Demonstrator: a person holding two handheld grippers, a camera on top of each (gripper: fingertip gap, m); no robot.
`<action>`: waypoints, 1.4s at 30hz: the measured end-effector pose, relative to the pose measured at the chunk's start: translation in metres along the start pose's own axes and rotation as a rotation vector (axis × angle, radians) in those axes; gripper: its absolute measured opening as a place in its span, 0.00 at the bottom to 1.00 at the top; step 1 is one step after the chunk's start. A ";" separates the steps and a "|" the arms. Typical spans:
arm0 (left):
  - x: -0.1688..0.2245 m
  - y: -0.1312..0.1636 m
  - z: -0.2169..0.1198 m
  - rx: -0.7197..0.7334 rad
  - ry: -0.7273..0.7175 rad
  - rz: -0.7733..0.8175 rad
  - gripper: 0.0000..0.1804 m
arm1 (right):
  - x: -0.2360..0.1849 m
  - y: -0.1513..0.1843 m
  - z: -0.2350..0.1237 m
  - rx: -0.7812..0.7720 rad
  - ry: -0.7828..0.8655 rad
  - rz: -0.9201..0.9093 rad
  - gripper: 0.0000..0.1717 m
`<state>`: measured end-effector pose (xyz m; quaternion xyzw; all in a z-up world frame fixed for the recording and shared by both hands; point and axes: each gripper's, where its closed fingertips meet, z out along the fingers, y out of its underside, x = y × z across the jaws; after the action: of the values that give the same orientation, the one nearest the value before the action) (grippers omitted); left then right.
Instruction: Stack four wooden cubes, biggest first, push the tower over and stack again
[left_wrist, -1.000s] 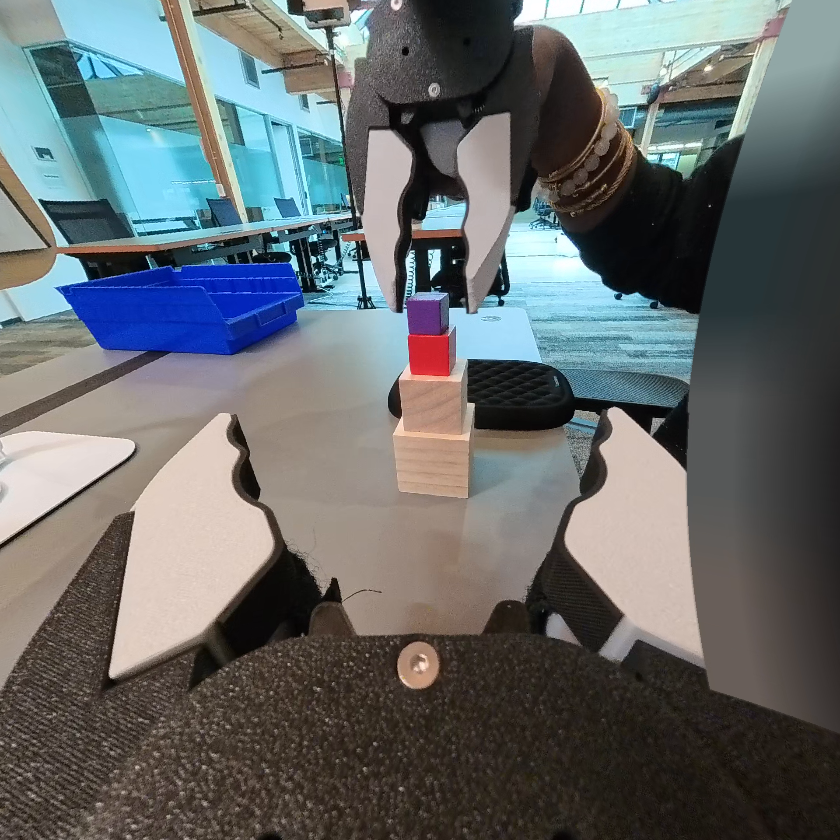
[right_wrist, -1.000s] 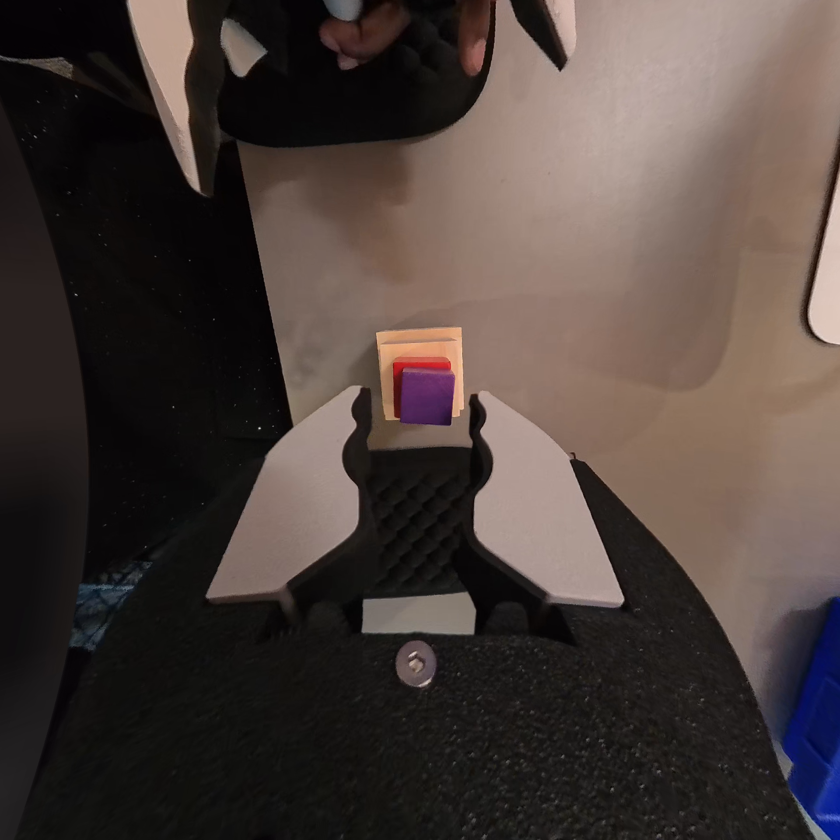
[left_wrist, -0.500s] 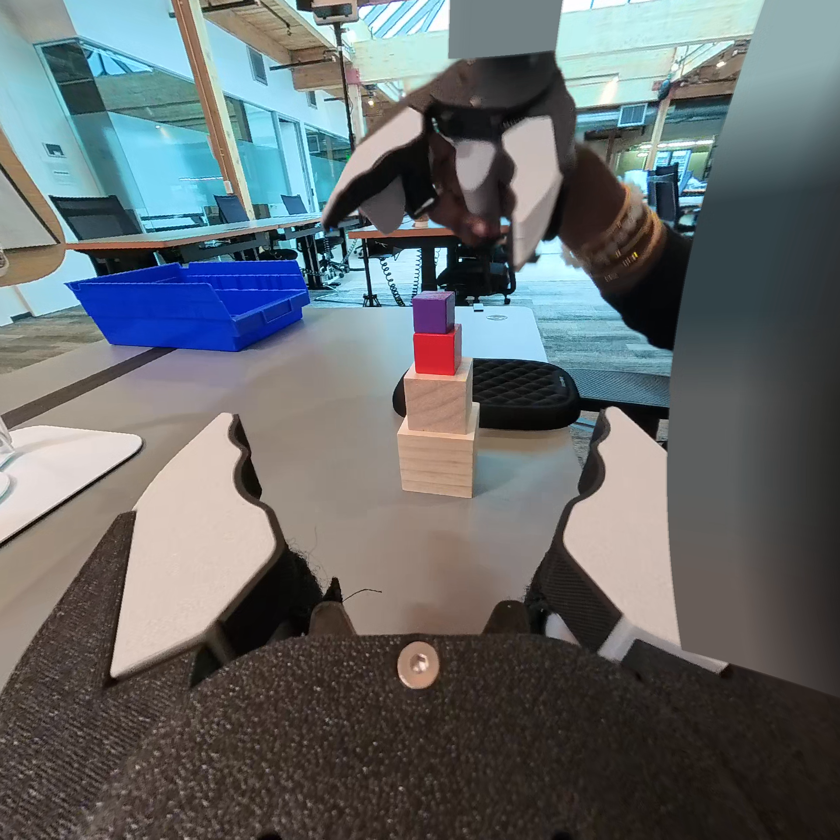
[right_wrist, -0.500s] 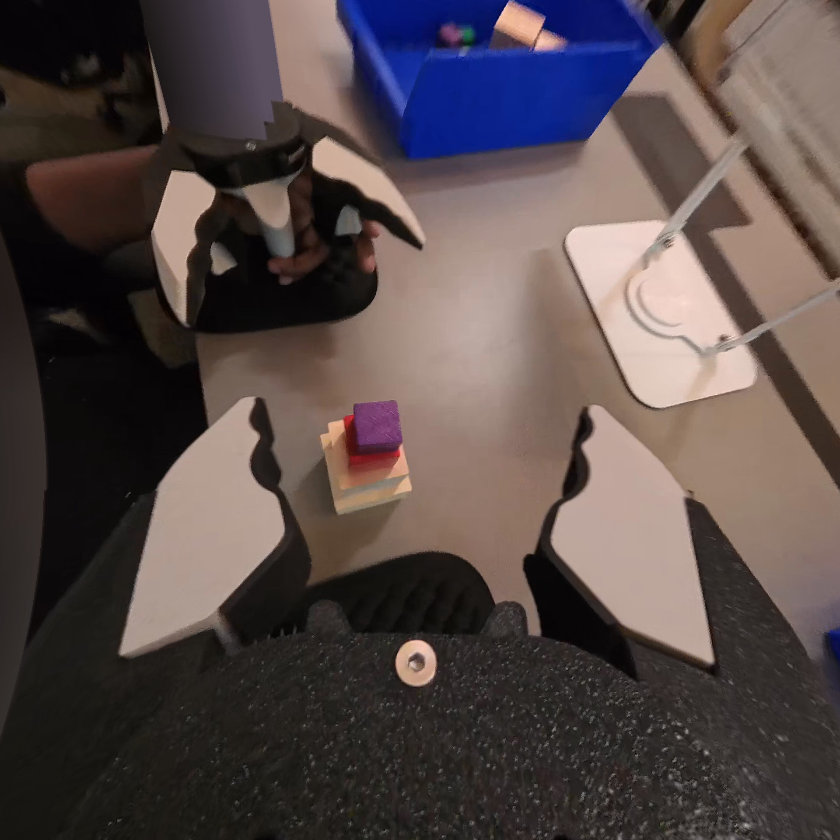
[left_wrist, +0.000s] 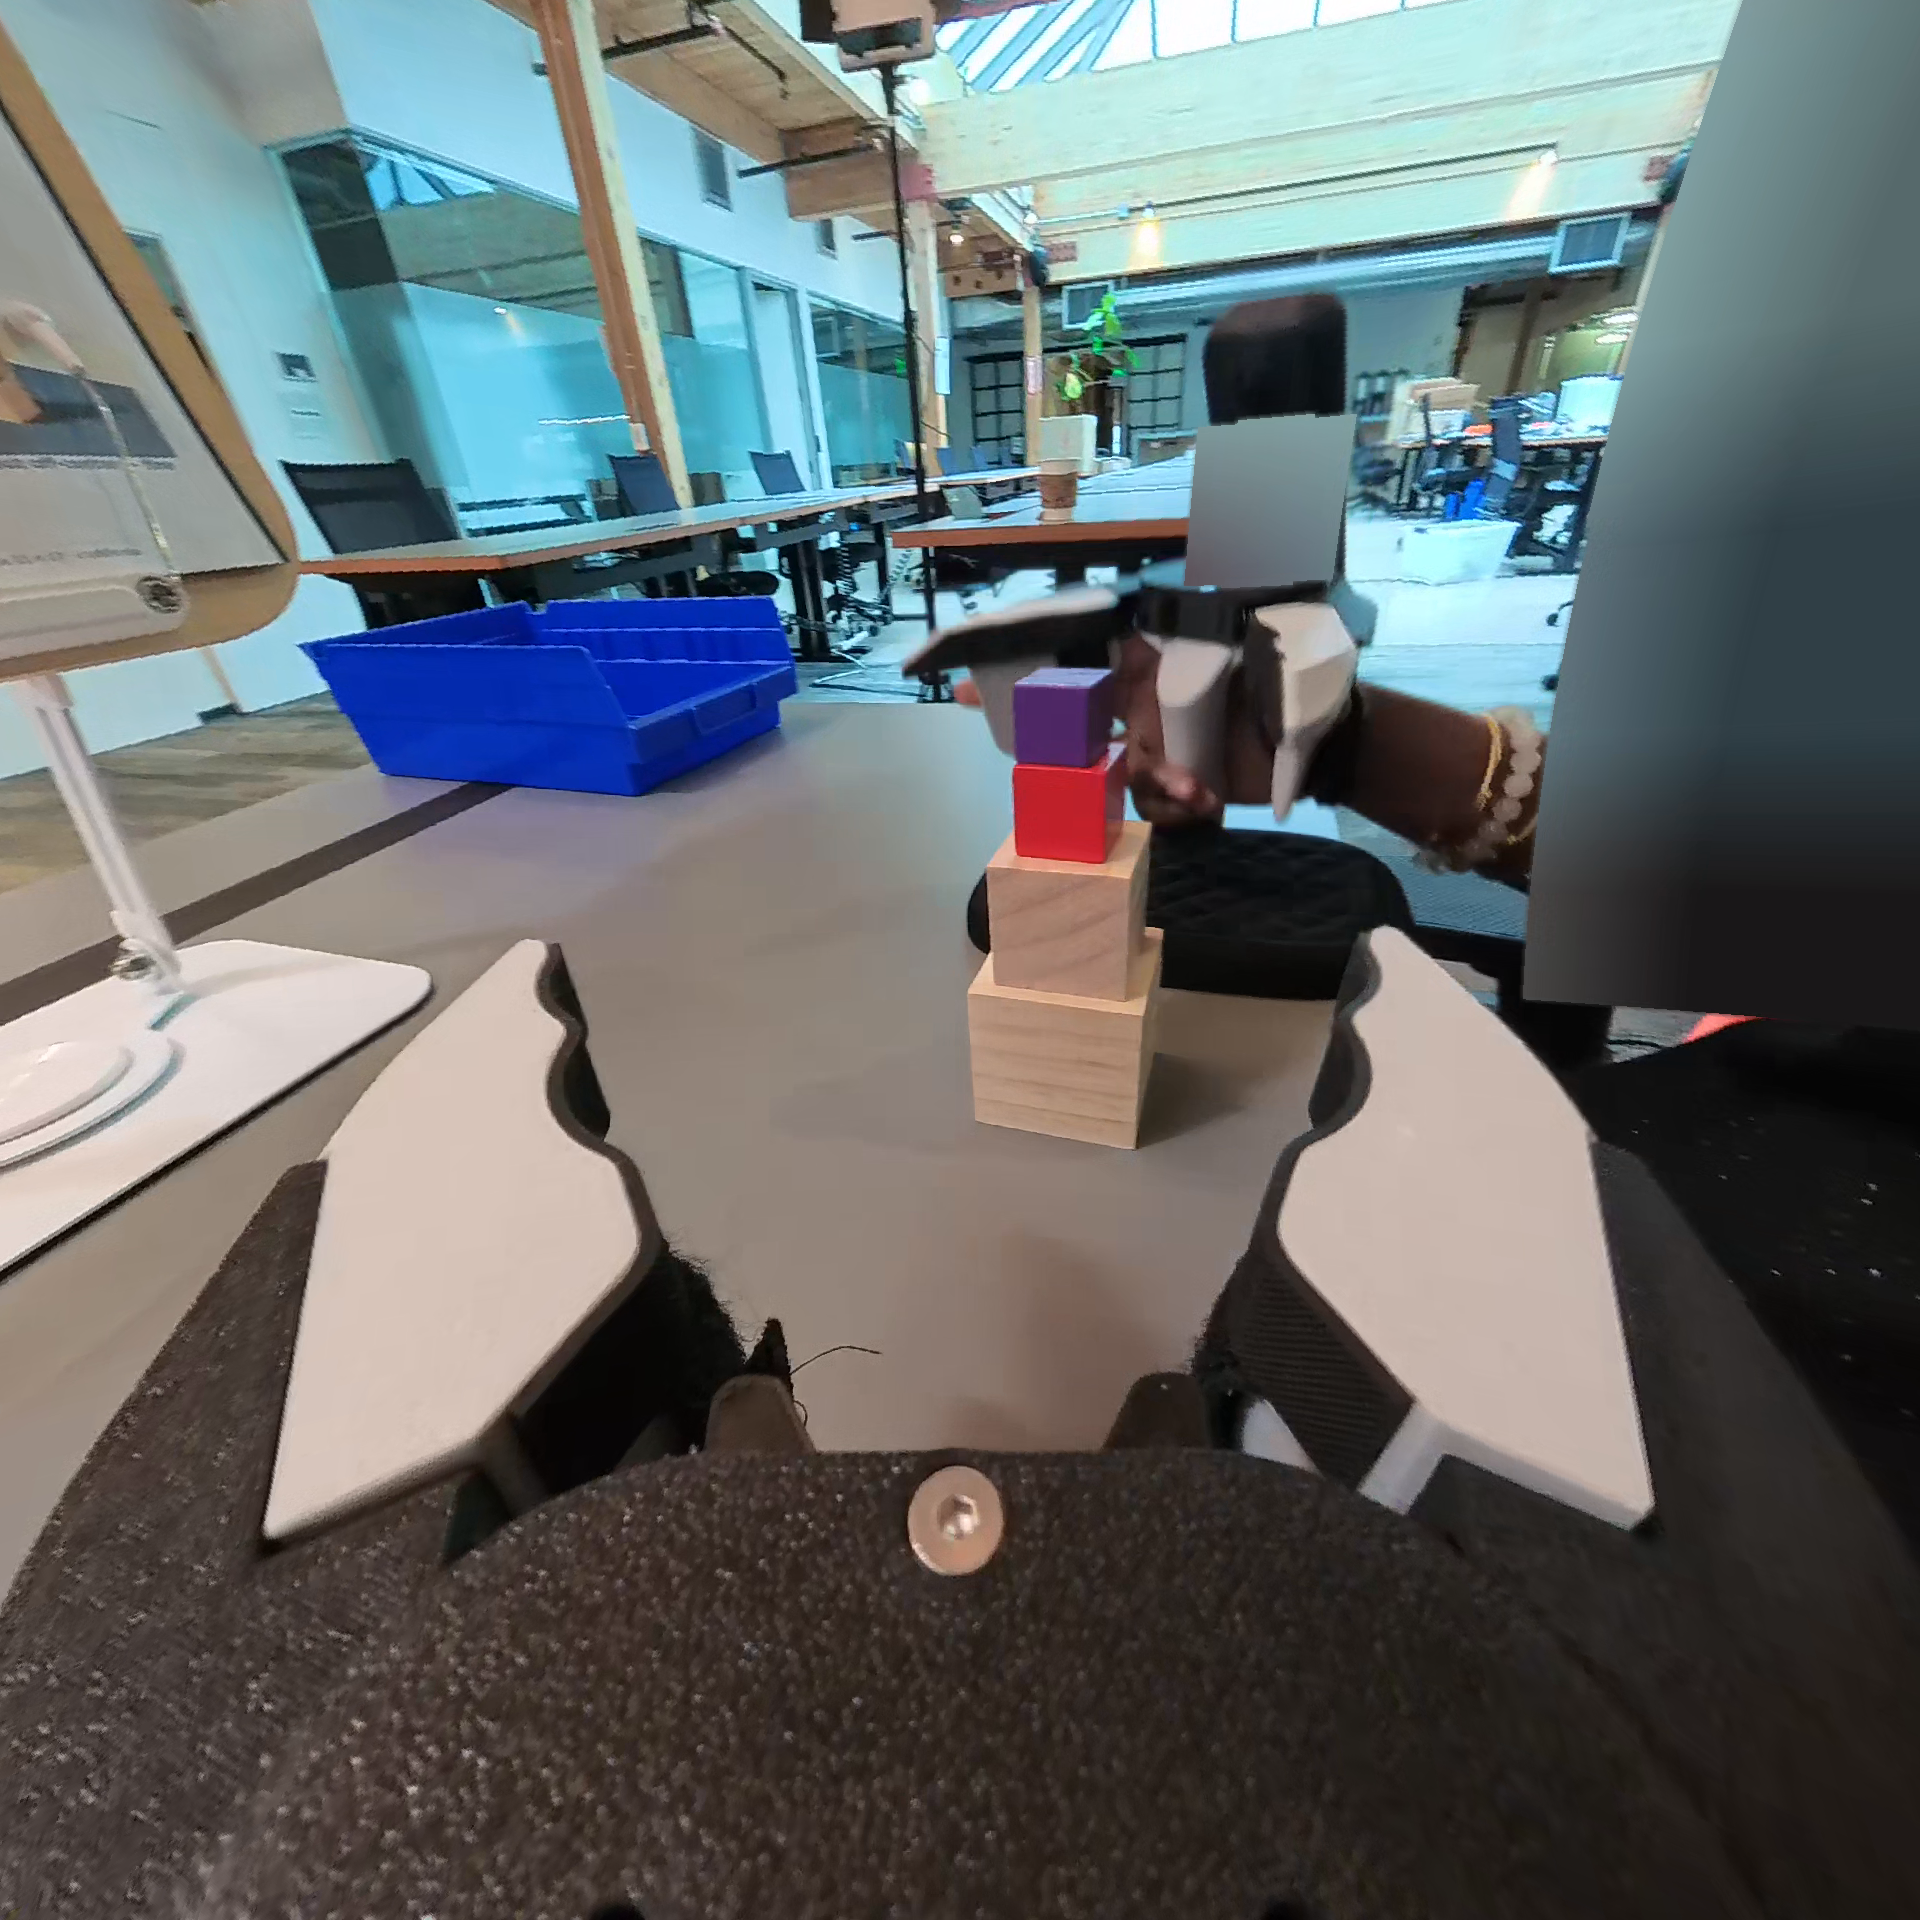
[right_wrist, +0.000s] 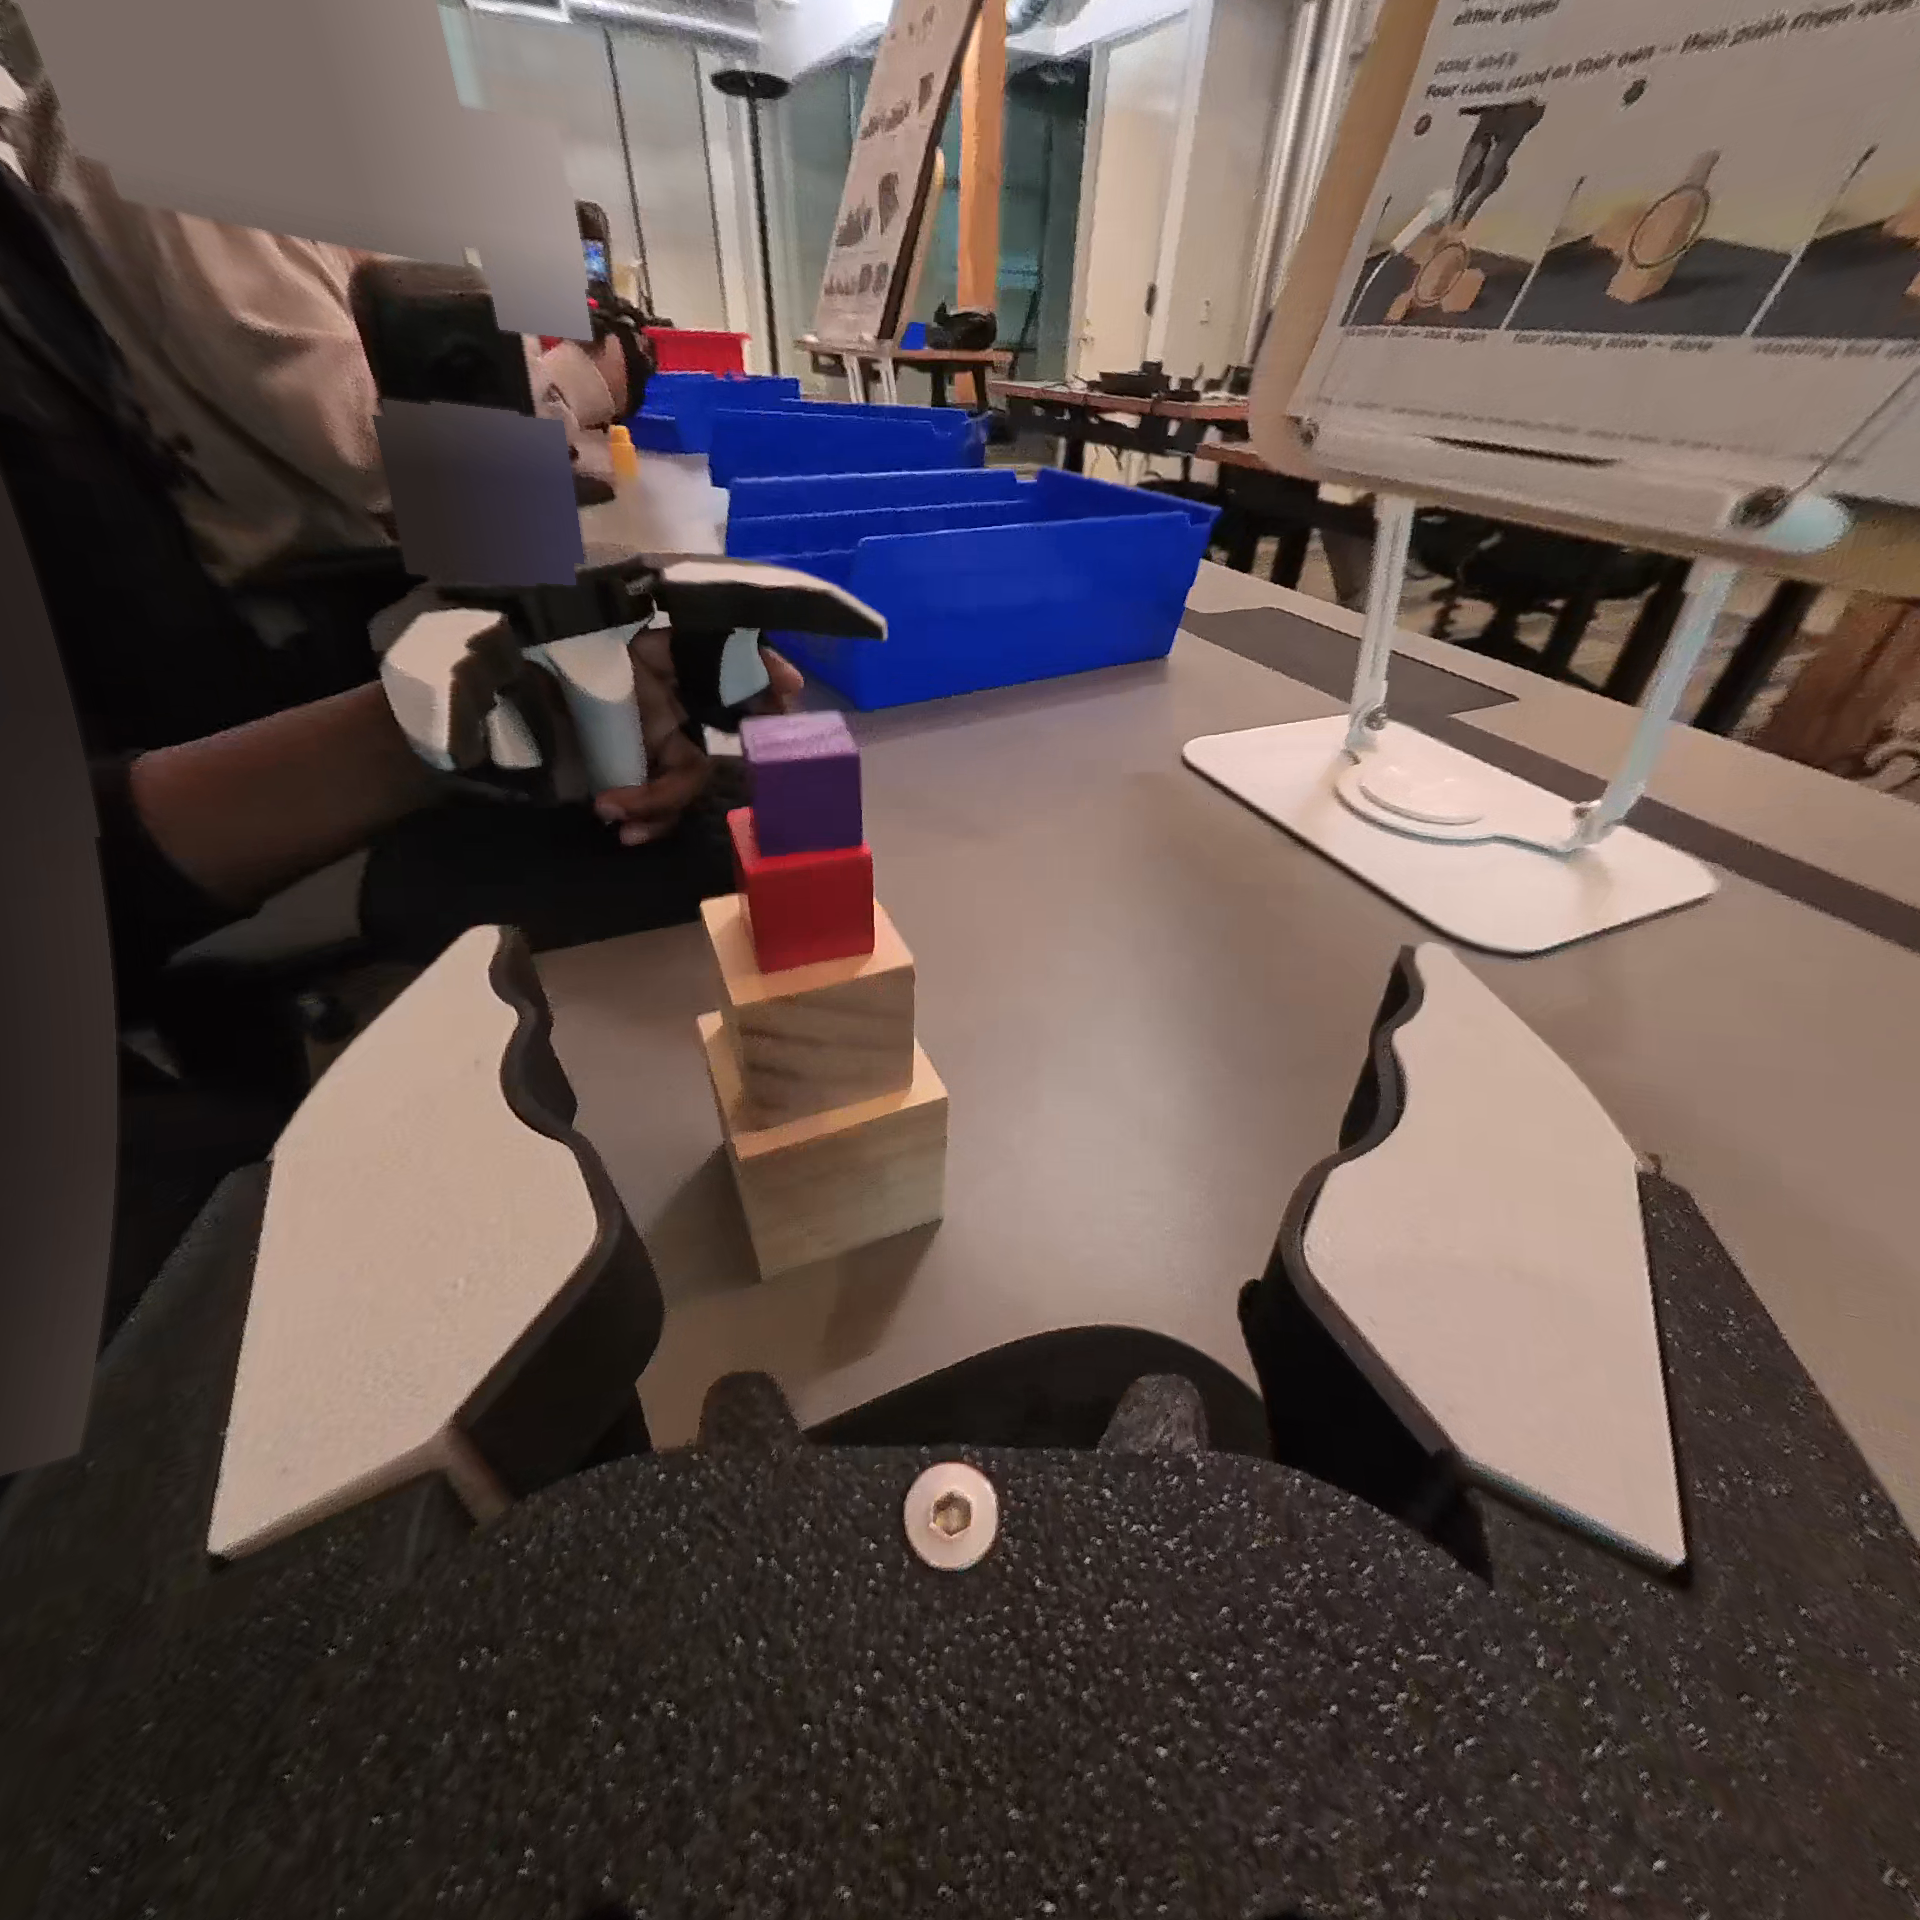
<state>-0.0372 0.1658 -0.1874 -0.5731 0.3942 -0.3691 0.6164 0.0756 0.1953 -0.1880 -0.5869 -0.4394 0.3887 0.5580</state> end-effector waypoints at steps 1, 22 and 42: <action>-0.001 0.000 0.000 0.000 -0.008 0.002 0.74 | -0.001 0.005 0.000 -0.004 -0.011 0.003 0.84; -0.082 -0.050 -0.125 -0.116 -1.274 0.303 0.82 | 0.011 0.008 -0.002 0.027 0.072 0.012 0.82; 0.060 0.006 0.056 -0.230 -0.387 0.060 0.00 | 0.010 0.005 -0.006 0.065 0.077 0.007 0.81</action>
<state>0.0385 0.1345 -0.1951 -0.6879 0.3249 -0.1862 0.6217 0.0845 0.2033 -0.1919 -0.5846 -0.4026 0.3817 0.5920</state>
